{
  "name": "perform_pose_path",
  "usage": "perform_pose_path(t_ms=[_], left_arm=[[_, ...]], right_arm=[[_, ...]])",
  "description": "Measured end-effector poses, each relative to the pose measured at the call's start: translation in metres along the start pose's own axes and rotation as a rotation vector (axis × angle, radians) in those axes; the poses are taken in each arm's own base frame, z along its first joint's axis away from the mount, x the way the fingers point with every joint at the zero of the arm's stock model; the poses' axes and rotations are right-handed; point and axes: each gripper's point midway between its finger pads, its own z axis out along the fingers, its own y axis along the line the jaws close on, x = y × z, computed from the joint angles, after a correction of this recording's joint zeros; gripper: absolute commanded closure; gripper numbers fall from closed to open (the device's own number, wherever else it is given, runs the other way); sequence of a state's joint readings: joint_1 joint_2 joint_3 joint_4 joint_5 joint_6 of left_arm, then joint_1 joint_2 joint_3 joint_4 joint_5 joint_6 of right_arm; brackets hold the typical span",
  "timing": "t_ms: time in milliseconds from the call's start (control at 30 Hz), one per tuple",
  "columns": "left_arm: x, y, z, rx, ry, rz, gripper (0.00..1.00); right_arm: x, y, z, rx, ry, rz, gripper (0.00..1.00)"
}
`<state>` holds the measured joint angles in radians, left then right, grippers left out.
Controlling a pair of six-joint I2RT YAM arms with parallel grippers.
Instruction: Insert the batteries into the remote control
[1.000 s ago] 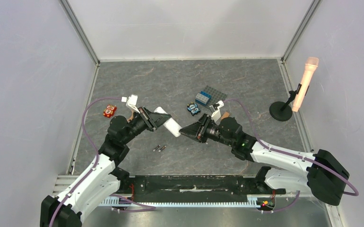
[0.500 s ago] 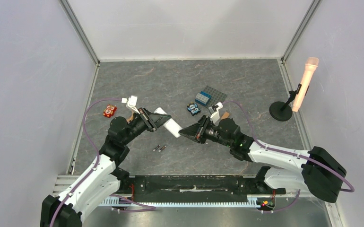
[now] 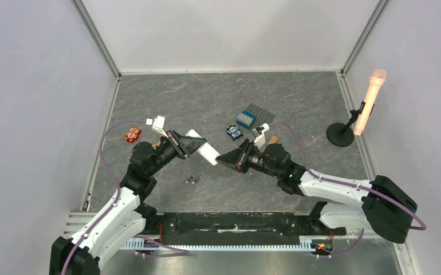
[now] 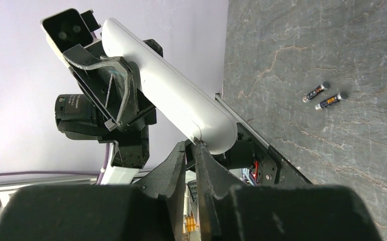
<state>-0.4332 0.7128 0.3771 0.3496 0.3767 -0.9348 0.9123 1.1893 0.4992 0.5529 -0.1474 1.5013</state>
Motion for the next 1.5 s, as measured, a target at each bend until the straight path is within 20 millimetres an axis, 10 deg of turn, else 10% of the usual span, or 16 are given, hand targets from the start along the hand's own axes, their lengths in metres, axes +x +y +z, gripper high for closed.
perform_pose_path(t_ms=[933, 1200, 1500], left_arm=[[0.034, 0.026, 0.003, -0.087, 0.159, -0.067, 0.98], [0.028, 0.036, 0.002, -0.150, 0.135, -0.047, 0.98], [0.024, 0.039, 0.003, -0.169, 0.109, -0.039, 0.98]], right_arm=[[-0.013, 0.021, 0.002, -0.159, -0.050, -0.149, 0.91], [-0.011, -0.001, 0.002, -0.063, -0.035, -0.146, 0.65], [-0.004, -0.027, -0.005, 0.059, -0.003, -0.113, 0.63]])
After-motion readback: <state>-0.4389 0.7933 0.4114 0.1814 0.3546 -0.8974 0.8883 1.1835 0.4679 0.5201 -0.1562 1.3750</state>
